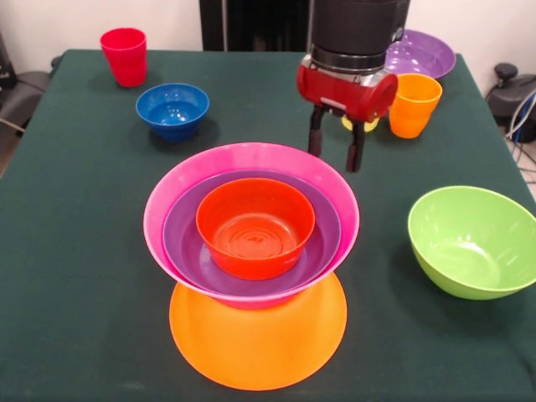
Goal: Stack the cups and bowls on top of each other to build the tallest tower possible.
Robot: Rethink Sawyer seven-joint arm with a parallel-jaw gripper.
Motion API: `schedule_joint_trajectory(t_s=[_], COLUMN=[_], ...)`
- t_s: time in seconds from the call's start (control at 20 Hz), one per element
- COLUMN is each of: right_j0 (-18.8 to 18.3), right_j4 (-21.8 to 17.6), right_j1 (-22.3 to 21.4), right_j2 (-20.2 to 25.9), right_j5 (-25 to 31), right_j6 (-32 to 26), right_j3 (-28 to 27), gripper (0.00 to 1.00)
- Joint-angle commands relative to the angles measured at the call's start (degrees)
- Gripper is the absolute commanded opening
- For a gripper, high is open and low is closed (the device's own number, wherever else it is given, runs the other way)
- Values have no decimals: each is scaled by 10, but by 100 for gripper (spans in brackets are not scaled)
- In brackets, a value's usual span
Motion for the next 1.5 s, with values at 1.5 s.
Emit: schedule_joint_trajectory(t_s=[1.5], right_j0=[115], right_j4=[87], right_j1=[12], right_j2=[-19], right_j5=[-5], right_j6=[98], right_j3=[66], gripper=[100])
